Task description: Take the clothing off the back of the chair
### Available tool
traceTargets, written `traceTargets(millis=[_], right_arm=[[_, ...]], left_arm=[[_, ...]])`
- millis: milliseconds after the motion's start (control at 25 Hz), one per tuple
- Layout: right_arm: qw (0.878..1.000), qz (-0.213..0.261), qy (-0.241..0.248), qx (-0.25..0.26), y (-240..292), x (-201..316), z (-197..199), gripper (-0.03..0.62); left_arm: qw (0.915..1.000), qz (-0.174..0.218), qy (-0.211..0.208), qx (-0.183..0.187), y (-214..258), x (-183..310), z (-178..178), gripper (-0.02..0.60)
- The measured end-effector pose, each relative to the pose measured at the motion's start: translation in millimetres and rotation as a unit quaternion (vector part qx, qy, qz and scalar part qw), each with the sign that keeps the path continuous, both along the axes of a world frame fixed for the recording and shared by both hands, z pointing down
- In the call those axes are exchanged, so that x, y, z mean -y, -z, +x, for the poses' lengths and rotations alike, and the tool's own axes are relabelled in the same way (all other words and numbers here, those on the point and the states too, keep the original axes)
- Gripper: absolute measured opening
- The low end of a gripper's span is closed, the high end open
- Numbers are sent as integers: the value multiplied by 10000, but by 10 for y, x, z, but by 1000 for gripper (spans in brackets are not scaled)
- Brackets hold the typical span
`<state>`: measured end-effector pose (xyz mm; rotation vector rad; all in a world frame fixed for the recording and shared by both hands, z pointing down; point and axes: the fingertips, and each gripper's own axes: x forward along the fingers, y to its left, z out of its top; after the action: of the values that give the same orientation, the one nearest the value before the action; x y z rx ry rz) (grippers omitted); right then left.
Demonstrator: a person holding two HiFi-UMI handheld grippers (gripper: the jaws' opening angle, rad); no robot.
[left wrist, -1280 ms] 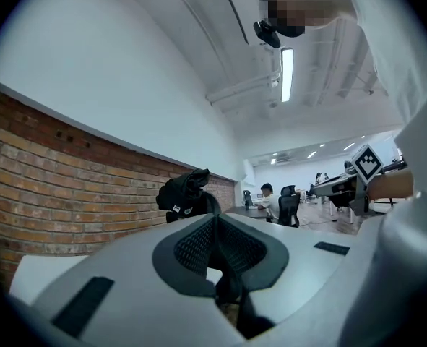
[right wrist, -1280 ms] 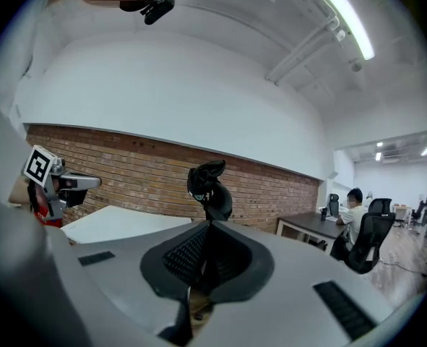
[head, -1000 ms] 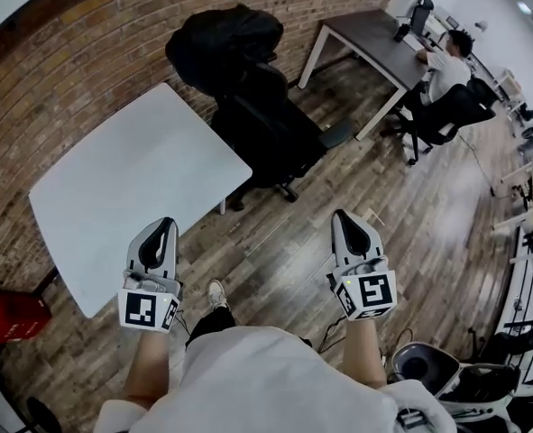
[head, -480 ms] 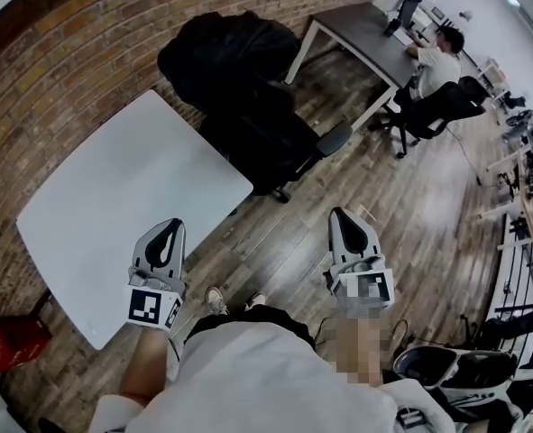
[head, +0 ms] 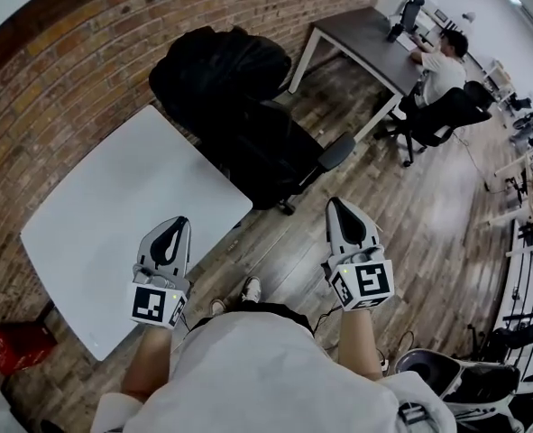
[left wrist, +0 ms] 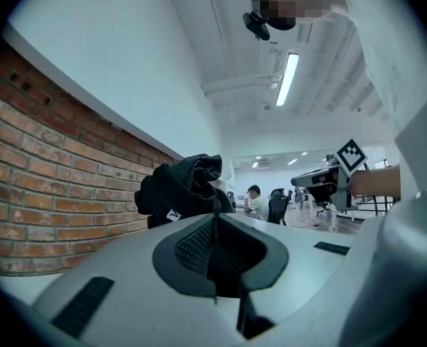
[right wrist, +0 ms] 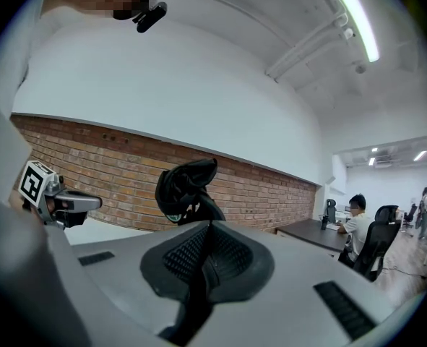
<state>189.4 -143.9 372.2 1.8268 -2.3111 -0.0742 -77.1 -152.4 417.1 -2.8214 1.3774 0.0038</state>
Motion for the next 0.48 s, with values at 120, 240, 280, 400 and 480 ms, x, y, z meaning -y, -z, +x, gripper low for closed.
traceTargets(millis=[120,240,280,400,480], right_arm=[[9997,115,218,32,76,234,44,21],[9989,151,426,88,77,468,5,21],[9986,155,496,82,73,521,-14,21],[9979,156,626,66,53,621,-39,21],[9975,136,685,73,36,686,-59,21]], left_arm=[[9997,162,177,51,142,112,36,35],[9985,218,478,167,193,238,-74,35],[9978,197,600,185,185,263,-126,35],[9958,155,873,228,167,294,-242,35],[9947,154,986,249,174,313,-290,35]])
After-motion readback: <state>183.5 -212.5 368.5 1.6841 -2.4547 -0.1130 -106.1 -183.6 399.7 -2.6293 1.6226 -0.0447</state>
